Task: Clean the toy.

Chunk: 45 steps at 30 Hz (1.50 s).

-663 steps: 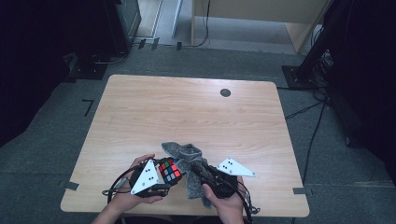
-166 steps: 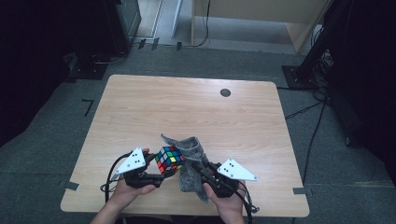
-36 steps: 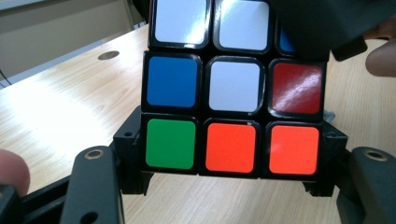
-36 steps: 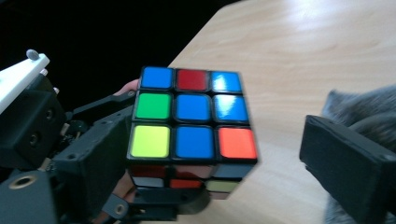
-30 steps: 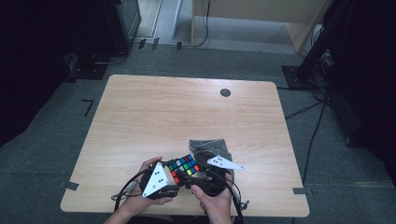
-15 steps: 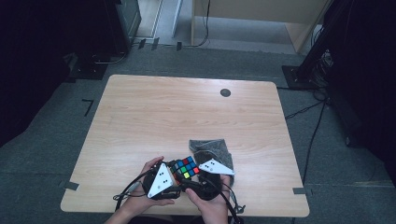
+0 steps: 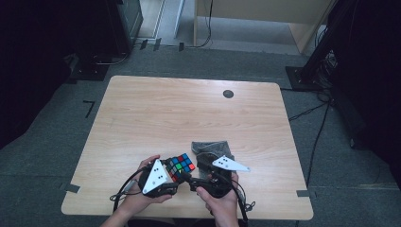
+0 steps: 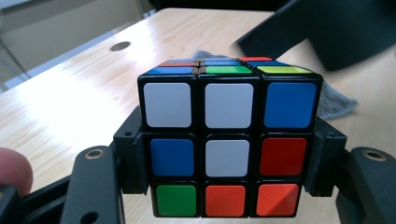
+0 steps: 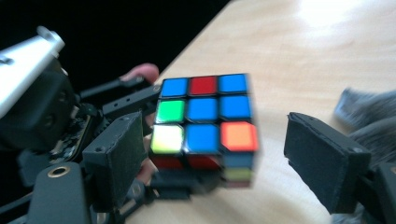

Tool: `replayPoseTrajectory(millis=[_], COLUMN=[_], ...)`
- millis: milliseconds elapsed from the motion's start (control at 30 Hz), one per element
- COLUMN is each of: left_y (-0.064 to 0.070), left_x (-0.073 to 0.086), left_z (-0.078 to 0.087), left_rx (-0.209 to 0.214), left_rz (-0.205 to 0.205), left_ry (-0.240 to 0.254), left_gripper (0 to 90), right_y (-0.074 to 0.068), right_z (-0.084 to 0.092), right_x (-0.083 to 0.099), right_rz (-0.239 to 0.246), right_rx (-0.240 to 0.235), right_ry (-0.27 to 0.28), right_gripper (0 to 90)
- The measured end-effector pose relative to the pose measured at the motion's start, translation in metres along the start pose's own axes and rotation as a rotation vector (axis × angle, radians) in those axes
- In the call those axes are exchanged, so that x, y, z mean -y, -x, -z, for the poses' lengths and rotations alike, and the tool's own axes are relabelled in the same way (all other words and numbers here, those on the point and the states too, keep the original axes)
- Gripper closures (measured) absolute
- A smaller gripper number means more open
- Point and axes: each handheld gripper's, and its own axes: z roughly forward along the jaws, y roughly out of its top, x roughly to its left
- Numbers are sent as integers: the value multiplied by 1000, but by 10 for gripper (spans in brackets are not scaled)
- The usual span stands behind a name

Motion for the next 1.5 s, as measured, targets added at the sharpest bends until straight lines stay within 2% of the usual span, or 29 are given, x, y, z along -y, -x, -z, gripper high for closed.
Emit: replayPoseTrajectory(millis=[100,133,200,233,367,467,600,733,867,1000,1133,1200,1267,1333,1433,1500], left_y=[-14,-20,-30,-33,-39,-42,-45,-43,-36,-28,-21,-19,-19,-20,-18,-20], left_x=[0,0,-2,-3,-9,-10,-10,-12,-14,-16,-15,-14,-13,-13,-13,-13], left_z=[6,8,12,15,21,22,21,19,14,9,3,1,0,0,0,0], left_rx=[-6,1,44,51,63,97,120,150,167,198,244,241,238,238,243,253], left_rz=[88,135,241,273,332,386,463,498,521,530,534,533,542,548,527,534], left_ry=[20,34,62,76,98,119,136,147,130,124,127,123,121,126,117,119], left_gripper=[340,340,339,339,339,339,339,339,339,339,337,337,336,288,213,205], right_y=[5,7,9,9,8,4,-6,-16,-28,-35,-33,-31,-31,-31,-29,-29], right_z=[8,9,8,7,-6,-16,-23,-29,-28,-28,-29,-28,-28,-28,-29,-29], right_x=[-2,-1,3,5,16,23,28,32,33,33,33,33,36,37,37,37], right_rz=[1,4,20,20,45,62,98,151,231,290,310,313,336,341,329,335], right_rx=[14,22,44,57,64,64,42,51,84,126,153,155,178,195,173,170], right_ry=[64,83,98,94,60,32,37,54,105,143,164,170,181,176,162,154], right_gripper=[218,222,231,234,243,243,241,228,218,218,268,292,308,343,344,344])
